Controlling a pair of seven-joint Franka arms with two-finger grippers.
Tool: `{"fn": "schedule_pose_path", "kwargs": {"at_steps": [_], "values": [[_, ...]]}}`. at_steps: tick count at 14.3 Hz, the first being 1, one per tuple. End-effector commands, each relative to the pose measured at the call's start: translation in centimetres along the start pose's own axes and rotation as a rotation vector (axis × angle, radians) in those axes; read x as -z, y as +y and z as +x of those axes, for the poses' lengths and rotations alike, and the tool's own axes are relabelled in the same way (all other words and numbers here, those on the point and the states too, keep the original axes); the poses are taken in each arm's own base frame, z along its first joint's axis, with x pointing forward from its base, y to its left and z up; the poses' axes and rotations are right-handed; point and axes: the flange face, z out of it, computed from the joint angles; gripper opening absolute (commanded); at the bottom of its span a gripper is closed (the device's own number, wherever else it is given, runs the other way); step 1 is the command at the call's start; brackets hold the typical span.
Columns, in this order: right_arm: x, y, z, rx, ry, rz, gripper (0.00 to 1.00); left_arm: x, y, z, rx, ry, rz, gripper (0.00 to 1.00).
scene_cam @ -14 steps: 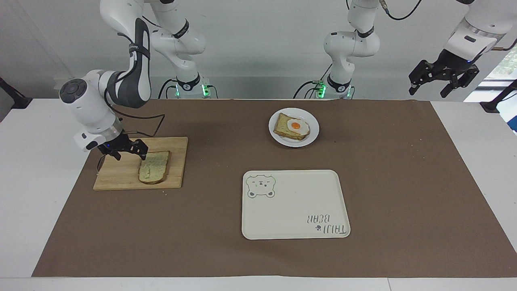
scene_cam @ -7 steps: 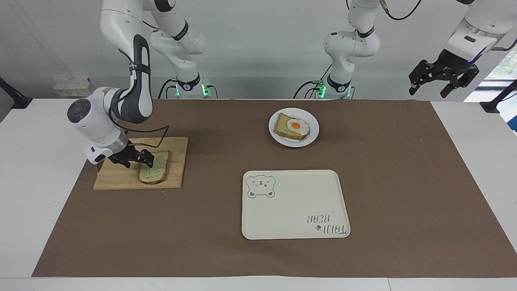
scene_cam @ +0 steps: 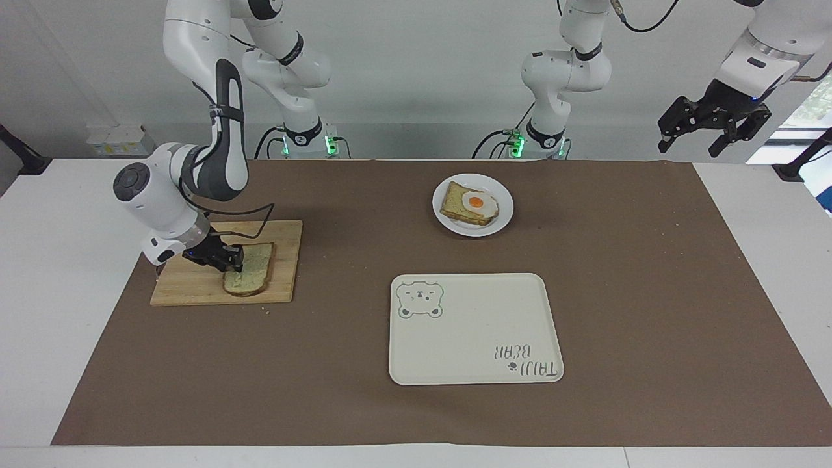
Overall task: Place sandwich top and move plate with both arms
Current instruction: 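Reach the right gripper down to the bread slice on the board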
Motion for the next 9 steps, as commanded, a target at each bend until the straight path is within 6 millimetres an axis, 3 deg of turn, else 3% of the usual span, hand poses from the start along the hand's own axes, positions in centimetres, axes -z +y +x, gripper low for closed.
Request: {"fn": "schedule_pose_path", "kwargs": {"at_steps": [1,5,9], "values": [[-0.1,0.0,-0.2,0.002,0.016,0.020,0.00,0.1,0.0,-0.8,-0.003,-0.006,0.005,1.00],[0.3,-0.1,0.0,0.010,0.013,0.022,0.00,0.1,0.0,-0.8,-0.003,-0.006,0.005,1.00],[3.4,-1.9,0.8,0.042,0.029,0.024,0.00,0.1,0.0,-0.8,-0.003,-0.006,0.005,1.00]]}}
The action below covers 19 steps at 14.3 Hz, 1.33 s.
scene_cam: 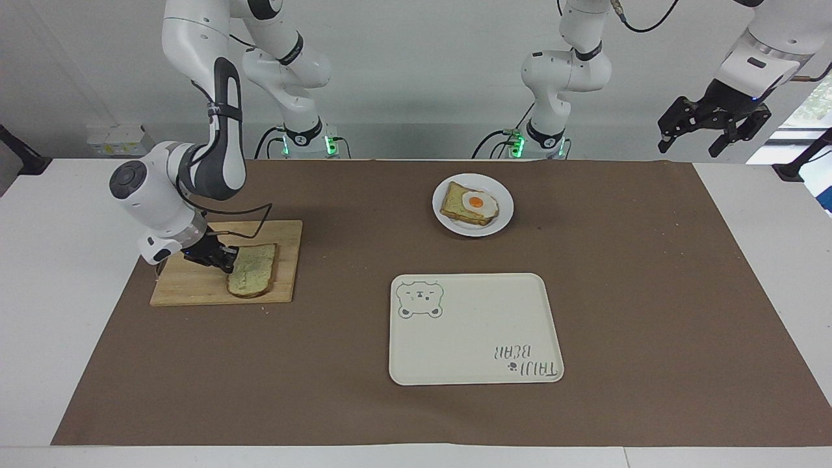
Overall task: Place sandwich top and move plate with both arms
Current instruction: 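Reach the right gripper down to the bread slice on the board, then grasp the bread slice with the right gripper and lift it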
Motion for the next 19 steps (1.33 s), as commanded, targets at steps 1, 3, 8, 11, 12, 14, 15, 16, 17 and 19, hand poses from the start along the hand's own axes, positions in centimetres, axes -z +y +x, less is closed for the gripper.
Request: {"fn": "schedule_pose_path", "kwargs": {"at_steps": [1,3,8,11,12,14,15,16,17,19], "values": [[2.6,-1.3,0.3,0.031,0.001,0.029,0.00,0.1,0.0,-0.8,-0.003,-0.006,0.005,1.00],[3.8,-1.6,0.4,0.041,0.010,0.030,0.00,0.1,0.0,-0.8,-0.002,-0.006,0.005,1.00],[8.4,-6.4,-0.1,0.123,-0.001,0.051,0.00,0.1,0.0,-0.8,-0.003,-0.006,0.005,1.00],[11.1,-9.5,-0.4,0.139,-0.001,0.137,0.00,0.1,0.0,-0.8,-0.002,-0.006,0.005,1.00],[11.6,-10.7,-0.6,0.142,-0.003,0.169,0.00,0.1,0.0,-0.8,-0.003,-0.006,0.005,1.00],[12.4,-13.1,-1.2,0.162,-0.006,0.225,0.00,0.1,0.0,-0.8,-0.003,-0.006,0.005,1.00],[12.6,-14.4,-1.4,0.168,-0.009,0.261,0.00,0.1,0.0,-0.8,-0.003,-0.006,0.005,1.00],[12.6,-15.8,-1.5,0.172,-0.013,0.303,0.00,0.1,0.0,-0.8,-0.002,-0.006,0.005,1.00],[12.5,-18.0,-1.9,0.172,-0.030,0.325,0.00,0.1,0.0,-0.8,-0.002,-0.006,0.005,1.00],[12.4,-22.5,-2.8,0.156,-0.052,0.324,0.00,0.1,0.0,-0.8,-0.003,-0.006,0.005,1.00]]}}
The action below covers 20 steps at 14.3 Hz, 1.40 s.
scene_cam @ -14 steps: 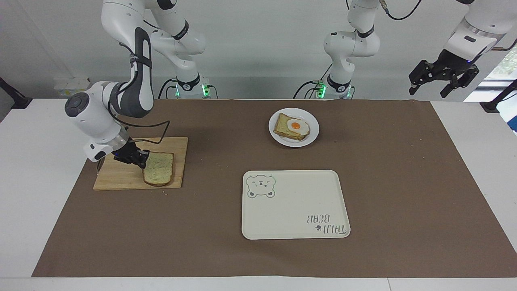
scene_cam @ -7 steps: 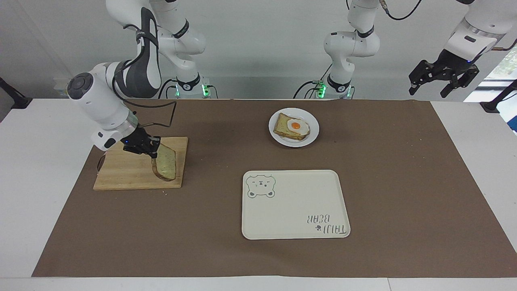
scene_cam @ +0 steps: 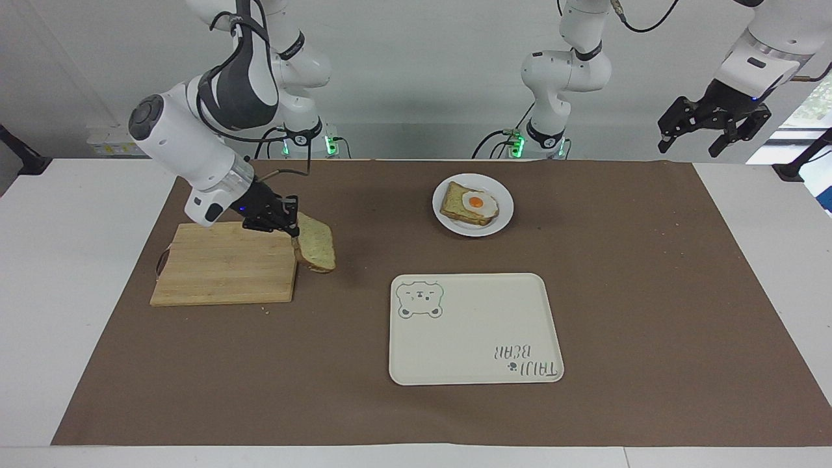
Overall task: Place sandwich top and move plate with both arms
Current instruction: 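Grasp the bread slice with the right gripper and lift it, then carry the bread over the egg toast and lower it on top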
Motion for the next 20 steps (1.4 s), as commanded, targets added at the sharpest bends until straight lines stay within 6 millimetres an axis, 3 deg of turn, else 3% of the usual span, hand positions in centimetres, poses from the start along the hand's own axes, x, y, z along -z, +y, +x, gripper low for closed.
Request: {"fn": "schedule_pose_path", "kwargs": {"at_steps": [1,3,7,9,11,14,20], "values": [[-1.5,-6.1,-0.6,-0.037,-0.025,0.022,0.00,0.1,0.0,-0.8,-0.003,-0.006,0.005,1.00],[-3.4,-11.3,-1.4,-0.065,-0.035,0.009,0.00,0.1,0.0,-0.8,-0.003,-0.006,0.005,1.00],[-7.0,-17.4,-3.6,-0.067,-0.088,-0.003,0.00,0.1,0.0,-0.8,-0.002,-0.006,0.005,1.00],[-7.3,-18.6,-4.1,-0.109,-0.087,-0.006,0.00,0.1,0.0,-0.8,-0.003,-0.006,0.005,1.00],[-8.7,-21.3,-5.1,-0.130,-0.096,0.032,0.00,0.1,0.0,-0.8,-0.002,-0.006,0.005,1.00],[-13.8,-25.6,-6.5,-0.115,-0.067,0.056,0.00,0.1,0.0,-0.8,-0.002,-0.006,0.005,1.00],[-19.1,-29.0,-8.1,-0.086,-0.066,0.081,0.00,0.1,0.0,-0.8,-0.002,-0.006,0.005,1.00]]}}
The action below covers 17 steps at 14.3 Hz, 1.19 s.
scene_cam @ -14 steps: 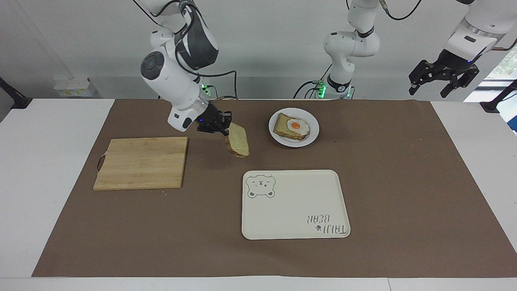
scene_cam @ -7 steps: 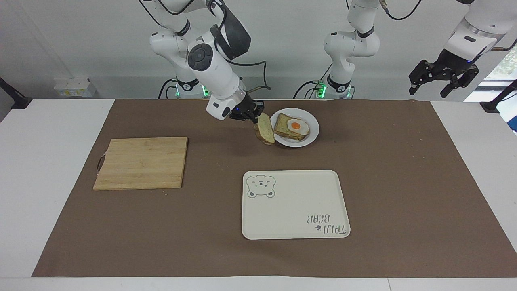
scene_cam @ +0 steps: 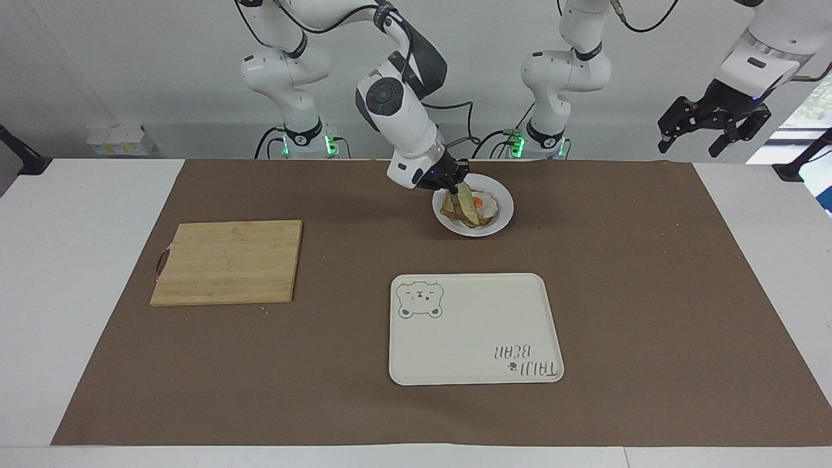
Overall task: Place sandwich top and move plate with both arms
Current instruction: 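Carry the bread over the egg toast and lower it on top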
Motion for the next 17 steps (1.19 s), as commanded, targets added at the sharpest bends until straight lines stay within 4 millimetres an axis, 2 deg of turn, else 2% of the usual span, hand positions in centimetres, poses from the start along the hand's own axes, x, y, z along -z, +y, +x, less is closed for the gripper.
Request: {"fn": "schedule_pose_path", "kwargs": {"at_steps": [1,6,11,14,15,16,17], "values": [[-1.9,-1.2,-0.9,-0.008,0.005,0.040,0.00,0.1,0.0,-0.8,-0.003,-0.006,0.005,1.00],[-5.0,-1.6,-1.9,0.014,-0.002,0.028,0.00,0.1,0.0,-0.8,-0.003,-0.006,0.005,1.00],[-6.6,0.1,-2.7,0.052,-0.022,-0.001,0.00,0.1,0.0,-0.8,-0.003,-0.006,0.005,1.00],[-7.2,0.6,-2.3,0.045,-0.012,0.000,0.00,0.1,0.0,-0.8,-0.002,-0.006,0.005,1.00],[-7.2,0.8,-2.2,0.041,-0.016,-0.002,0.21,0.1,0.0,-0.8,-0.003,-0.006,0.005,1.00],[-7.1,0.8,-1.9,0.044,-0.013,-0.003,0.99,0.1,0.0,-0.8,-0.002,-0.006,0.005,1.00],[-6.7,0.7,-1.5,0.048,-0.003,-0.006,1.00,0.1,0.0,-0.8,-0.002,-0.006,0.005,1.00]]}}
